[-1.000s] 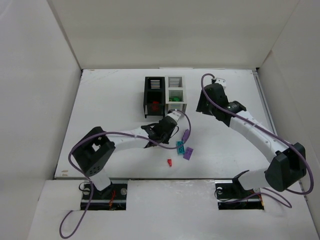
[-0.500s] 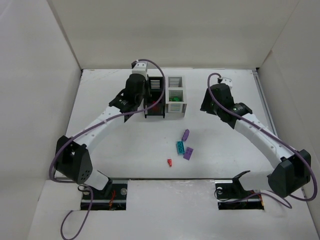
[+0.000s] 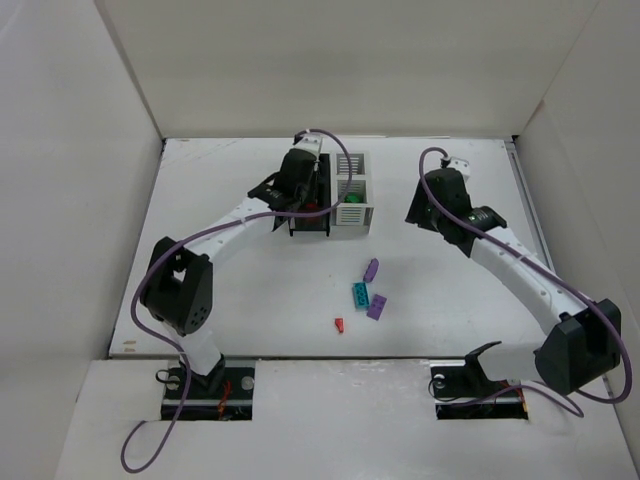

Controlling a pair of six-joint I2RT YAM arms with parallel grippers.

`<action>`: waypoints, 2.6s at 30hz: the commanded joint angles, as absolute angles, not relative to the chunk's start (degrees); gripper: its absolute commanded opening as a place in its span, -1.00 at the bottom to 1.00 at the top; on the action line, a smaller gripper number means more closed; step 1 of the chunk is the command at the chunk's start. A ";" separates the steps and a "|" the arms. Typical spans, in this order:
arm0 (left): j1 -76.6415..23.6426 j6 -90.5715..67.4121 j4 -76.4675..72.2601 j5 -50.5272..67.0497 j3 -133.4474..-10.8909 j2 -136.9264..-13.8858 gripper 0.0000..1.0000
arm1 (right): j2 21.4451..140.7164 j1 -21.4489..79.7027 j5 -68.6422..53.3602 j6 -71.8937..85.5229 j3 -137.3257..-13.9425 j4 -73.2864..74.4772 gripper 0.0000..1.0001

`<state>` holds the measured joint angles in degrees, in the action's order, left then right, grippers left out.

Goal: Sort the legos into containers by color

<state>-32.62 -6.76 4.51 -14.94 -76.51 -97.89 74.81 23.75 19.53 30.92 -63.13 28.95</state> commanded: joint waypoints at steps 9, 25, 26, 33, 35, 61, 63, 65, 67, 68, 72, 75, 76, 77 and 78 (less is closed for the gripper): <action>-33.05 -7.82 6.32 -14.50 -79.19 -95.81 0.25 | 72.87 23.38 18.81 30.41 -61.00 27.07 0.12; -49.90 -28.46 14.15 -5.19 -57.94 -80.33 0.62 | 69.43 23.38 18.81 35.24 -56.43 30.67 0.14; -51.84 -31.70 15.19 -6.14 -57.40 -81.64 0.60 | 68.82 23.38 18.81 35.77 -56.43 30.67 0.14; -65.38 -40.25 18.19 -8.44 -55.64 -85.17 0.47 | 63.99 23.38 18.28 35.77 -52.74 32.08 0.14; -67.23 -42.79 18.19 -8.44 -54.85 -85.78 0.39 | 62.85 23.38 17.75 35.77 -51.16 32.08 0.14; -70.93 -54.66 25.66 -15.56 -55.81 -98.69 -0.34 | 61.00 23.38 16.61 33.66 -49.39 31.03 0.14; -70.93 -54.67 26.37 -16.17 -57.21 -99.23 -0.34 | 61.00 23.38 16.61 33.13 -49.39 31.03 0.14; -70.93 -54.67 26.98 -16.69 -57.22 -99.23 -0.42 | 61.00 23.38 16.61 33.13 -48.87 31.03 0.14; -70.93 -55.20 28.29 -17.83 -58.35 -99.23 -0.63 | 60.47 23.38 16.61 33.13 -48.87 31.03 0.14; -70.93 -55.20 28.30 -17.84 -58.36 -99.23 -0.63 | 60.47 23.38 16.61 33.13 -48.87 31.03 0.14; -71.46 -56.33 31.90 -20.03 -60.99 -99.76 -0.70 | 59.33 23.38 16.61 33.13 -48.87 31.03 0.14; -71.46 -55.82 34.97 -23.37 -63.89 -96.78 -0.72 | 58.71 23.38 16.61 33.13 -48.87 31.03 0.14; -71.46 -55.29 35.50 -24.34 -64.68 -95.03 -0.70 | 58.71 23.38 16.61 33.13 -48.87 31.03 0.14; -71.46 -54.15 36.81 -26.61 -66.69 -94.31 -0.66 | 58.71 23.38 16.61 32.61 -48.87 31.03 0.14; -70.76 -53.53 37.70 -27.67 -67.84 -93.61 -0.66 | 58.71 23.38 16.61 32.61 -48.87 31.03 0.14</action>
<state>-71.22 -54.89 32.18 -21.10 -62.67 -98.39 59.90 23.66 16.67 33.69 -48.93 32.58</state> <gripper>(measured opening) 0.174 0.569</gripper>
